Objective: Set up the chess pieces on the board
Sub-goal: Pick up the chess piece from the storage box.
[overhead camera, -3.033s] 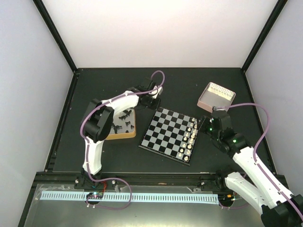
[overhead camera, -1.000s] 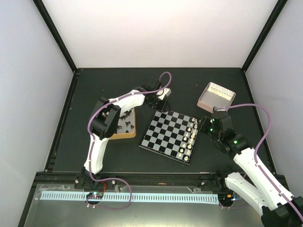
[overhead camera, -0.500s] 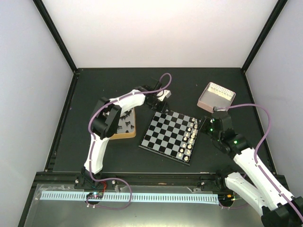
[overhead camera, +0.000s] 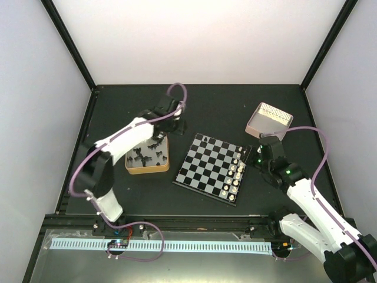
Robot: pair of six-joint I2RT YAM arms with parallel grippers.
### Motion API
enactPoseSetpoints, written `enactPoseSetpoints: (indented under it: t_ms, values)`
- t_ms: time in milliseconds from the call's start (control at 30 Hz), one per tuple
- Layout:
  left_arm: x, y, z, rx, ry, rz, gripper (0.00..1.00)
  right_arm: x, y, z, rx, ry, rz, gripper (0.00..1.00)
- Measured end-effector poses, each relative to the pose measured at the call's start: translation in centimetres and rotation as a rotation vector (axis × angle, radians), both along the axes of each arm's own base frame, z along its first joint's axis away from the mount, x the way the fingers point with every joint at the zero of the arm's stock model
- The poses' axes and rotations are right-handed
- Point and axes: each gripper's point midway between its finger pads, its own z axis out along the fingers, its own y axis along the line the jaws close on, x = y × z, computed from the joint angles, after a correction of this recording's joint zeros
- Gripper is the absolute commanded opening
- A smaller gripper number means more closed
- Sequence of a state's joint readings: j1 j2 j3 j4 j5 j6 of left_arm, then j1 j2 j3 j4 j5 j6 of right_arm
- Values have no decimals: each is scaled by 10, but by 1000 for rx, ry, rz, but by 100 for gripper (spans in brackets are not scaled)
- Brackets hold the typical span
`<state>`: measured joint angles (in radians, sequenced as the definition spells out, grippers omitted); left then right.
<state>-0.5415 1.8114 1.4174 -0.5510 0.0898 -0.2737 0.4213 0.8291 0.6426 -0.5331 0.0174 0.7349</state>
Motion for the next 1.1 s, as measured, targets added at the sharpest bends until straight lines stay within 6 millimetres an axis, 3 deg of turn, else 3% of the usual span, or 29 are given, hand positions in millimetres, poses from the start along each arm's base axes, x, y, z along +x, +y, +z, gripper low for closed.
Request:
enactPoseSetpoints:
  t_ms: [100, 167, 300, 400, 767, 933, 1100]
  values:
    - [-9, 56, 19, 22, -67, 190, 46, 1, 5, -7, -2, 25, 21, 43]
    - [-13, 93, 14, 37, -76, 315, 42, 2, 7, -10, -3, 37, 32, 42]
    - [-26, 175, -30, 132, -10, 577, 26, 4, 11, -13, 4, 44, 50, 40]
    - [-35, 211, -54, 235, 21, 696, 26, 4, 13, -13, 8, 46, 56, 39]
    - [-34, 243, -87, 412, 30, 809, 32, 2, 15, -13, 16, 50, 66, 37]
    - [-25, 249, -88, 412, 31, 839, 33, 2, 15, -13, 16, 51, 66, 36]
    - [-13, 256, -85, 382, 32, 869, 25, 2, 15, -13, 17, 51, 66, 36]
